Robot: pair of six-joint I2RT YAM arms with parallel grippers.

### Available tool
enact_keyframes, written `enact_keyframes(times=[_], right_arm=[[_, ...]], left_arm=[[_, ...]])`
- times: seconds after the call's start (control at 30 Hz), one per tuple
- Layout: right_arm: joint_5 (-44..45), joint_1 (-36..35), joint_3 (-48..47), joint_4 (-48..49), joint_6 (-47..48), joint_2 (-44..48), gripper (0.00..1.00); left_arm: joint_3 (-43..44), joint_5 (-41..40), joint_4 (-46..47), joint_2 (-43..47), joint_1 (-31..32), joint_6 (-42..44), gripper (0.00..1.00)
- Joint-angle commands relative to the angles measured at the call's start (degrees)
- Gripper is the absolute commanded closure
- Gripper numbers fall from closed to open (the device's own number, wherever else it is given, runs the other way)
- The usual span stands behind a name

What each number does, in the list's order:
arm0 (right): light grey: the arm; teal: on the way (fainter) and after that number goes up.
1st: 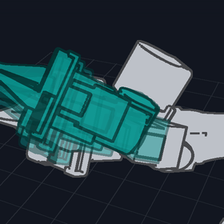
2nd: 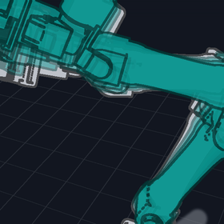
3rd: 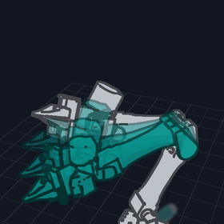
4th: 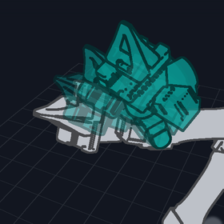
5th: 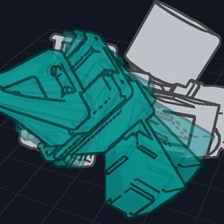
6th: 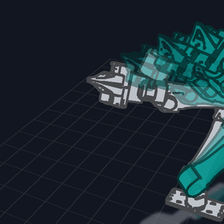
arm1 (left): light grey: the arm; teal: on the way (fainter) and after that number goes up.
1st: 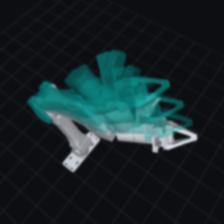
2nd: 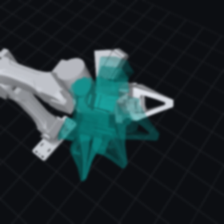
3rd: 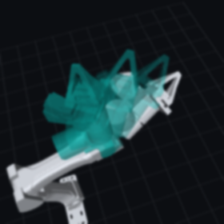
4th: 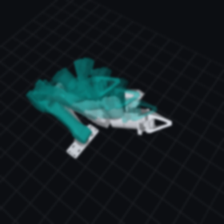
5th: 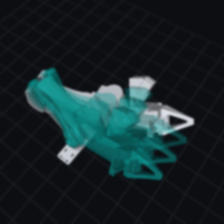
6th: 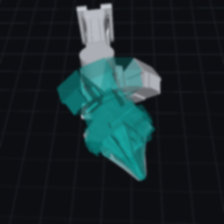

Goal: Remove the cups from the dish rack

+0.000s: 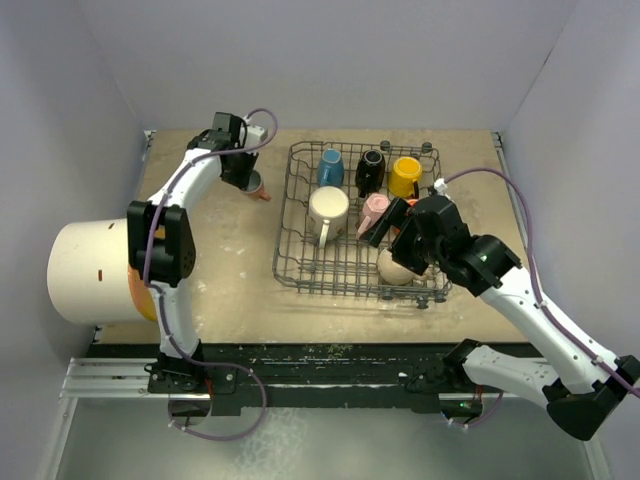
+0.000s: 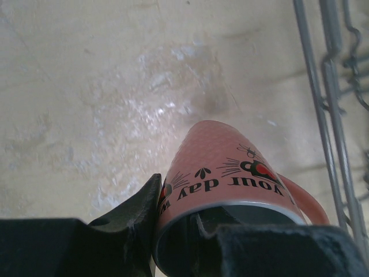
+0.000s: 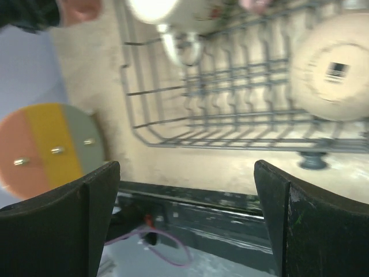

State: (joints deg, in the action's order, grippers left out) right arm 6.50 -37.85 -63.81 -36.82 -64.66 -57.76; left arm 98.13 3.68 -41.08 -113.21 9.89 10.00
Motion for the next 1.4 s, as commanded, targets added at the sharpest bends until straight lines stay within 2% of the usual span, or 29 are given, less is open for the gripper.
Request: enact_keyframes(times=[0.0,0.33,0.5,0.53,0.63,0.7,0.87,1.07,1.13,1.23,1.37], right_arm=[[6.57,0.23,-0.78,-13.02,5.35,0.2,0.0],[13.22,0.18,2.44,-20.86,3.06,3.7,0.0],[16.6,0.23,3.43,-22.31,3.86,3.32,0.0],[16.59,0.22,3.57,-22.33,4.74,2.73,0.0],[17.42,0.21,5.21,-20.15,8.2,0.47,0.0],[15.76,0.23,7.47,-18.12,9.18,0.05,0.0],[15.82,0.23,8.5,-13.05,11.32,0.13,0.0],[20.72,-1.04,4.9,-16.6,3.75,-5.96,0.0],[22.01,-1.8,3.44,-17.16,3.2,-8.83,0.0],[22.61,-1.89,1.02,-20.75,3.74,-11.95,0.0],[22.45,-0.6,1.12,-17.71,9.57,-10.19,0.0]], left_arm=[[8.89,-2.78,0.52,-5.21,0.35,-0.25,1.0],[22.55,-1.53,-1.45,-17.83,0.39,0.52,1.0],[25.99,0.48,-1.94,-21.58,0.39,1.46,1.0],[26.22,0.68,-1.86,-21.96,0.39,1.46,0.95],[26.01,1.1,-1.17,-22.13,0.39,1.73,0.61],[24.97,0.59,-0.07,-21.46,0.39,1.95,0.5],[23.29,-0.64,1.87,-18.89,0.37,1.99,0.4],[22.88,-0.27,1.42,-12.75,0.39,1.81,0.13],[22.54,0.81,-0.02,-9.99,0.32,2.17,0.01],[20.79,2.38,-2.76,-5.53,0.31,3.58,0.01],[14.73,4.74,-5.1,2.77,0.3,5.35,0.01]])
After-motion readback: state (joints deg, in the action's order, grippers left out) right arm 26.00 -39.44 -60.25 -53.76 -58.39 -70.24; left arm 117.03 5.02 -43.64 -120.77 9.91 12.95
